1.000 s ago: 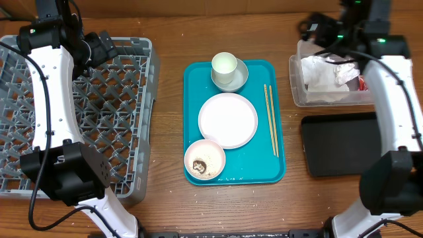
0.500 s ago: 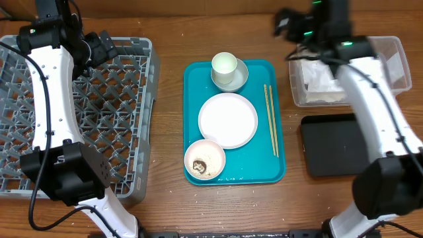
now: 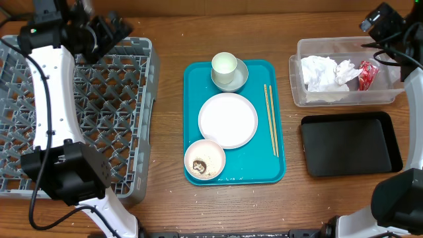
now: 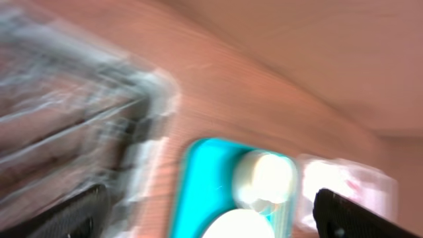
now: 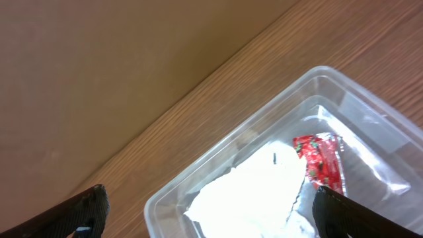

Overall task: Sort waste into correct bins and load items into the dishwasher
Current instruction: 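Reach the left gripper to the white cup and grasp its rim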

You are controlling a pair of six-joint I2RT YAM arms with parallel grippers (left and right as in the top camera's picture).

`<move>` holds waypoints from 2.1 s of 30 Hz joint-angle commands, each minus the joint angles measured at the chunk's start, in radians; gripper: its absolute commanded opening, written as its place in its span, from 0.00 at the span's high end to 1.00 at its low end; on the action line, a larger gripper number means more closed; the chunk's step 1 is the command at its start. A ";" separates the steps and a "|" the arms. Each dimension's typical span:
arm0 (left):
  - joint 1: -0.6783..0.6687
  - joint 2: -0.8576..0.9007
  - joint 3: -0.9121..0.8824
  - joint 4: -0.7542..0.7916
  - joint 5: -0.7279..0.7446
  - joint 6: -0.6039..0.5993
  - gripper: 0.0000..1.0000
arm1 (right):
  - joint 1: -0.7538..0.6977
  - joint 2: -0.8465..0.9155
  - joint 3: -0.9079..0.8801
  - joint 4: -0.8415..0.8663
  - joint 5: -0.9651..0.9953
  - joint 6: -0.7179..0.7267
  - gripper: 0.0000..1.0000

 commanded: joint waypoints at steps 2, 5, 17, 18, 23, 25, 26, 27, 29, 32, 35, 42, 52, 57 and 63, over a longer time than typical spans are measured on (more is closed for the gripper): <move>-0.149 -0.027 0.023 0.104 0.301 0.067 0.00 | -0.010 -0.018 0.011 0.002 0.010 0.005 0.00; -0.265 -0.027 0.038 0.102 0.059 0.073 0.00 | -0.010 -0.018 0.011 0.002 0.010 0.005 0.00; -0.668 0.031 0.085 0.048 -0.512 0.438 0.00 | -0.010 -0.018 0.011 0.002 0.010 0.005 0.00; -0.693 0.049 0.084 0.051 -0.560 0.438 0.00 | -0.010 -0.018 0.011 0.002 0.010 0.005 0.00; -0.749 0.169 0.083 0.080 -0.697 0.424 0.07 | -0.010 -0.018 0.011 0.002 0.009 0.005 0.00; -0.753 0.220 0.083 0.090 -0.697 0.393 0.18 | -0.010 -0.018 0.011 0.002 0.010 0.005 0.00; -0.753 0.249 0.083 0.095 -0.697 0.372 0.19 | -0.010 -0.018 0.011 0.002 0.009 0.005 0.00; -0.753 0.262 0.083 0.096 -0.697 0.364 0.20 | -0.010 -0.018 0.011 0.002 0.010 0.005 0.00; -0.753 0.291 0.083 0.099 -0.693 0.358 0.28 | -0.010 -0.018 0.011 0.002 0.009 0.005 0.00; -0.752 0.314 0.083 0.105 -0.685 0.359 0.37 | -0.010 -0.018 0.011 0.002 0.010 0.005 0.00; -0.752 0.323 0.082 0.102 -0.665 0.358 0.46 | -0.010 -0.018 0.011 0.002 0.009 0.005 0.00; -0.750 0.340 0.080 0.092 -0.644 0.317 0.59 | -0.010 -0.018 0.011 0.002 0.010 0.005 0.00; -0.748 0.340 0.060 0.058 -0.578 0.318 0.59 | -0.010 -0.018 0.011 0.002 0.010 0.005 0.00; -0.747 0.340 0.055 0.060 -0.582 0.318 0.63 | -0.010 -0.018 0.011 0.002 0.009 0.005 0.00; -0.747 0.343 0.052 0.059 -0.629 0.318 0.63 | -0.010 -0.018 0.011 0.002 0.009 0.005 0.00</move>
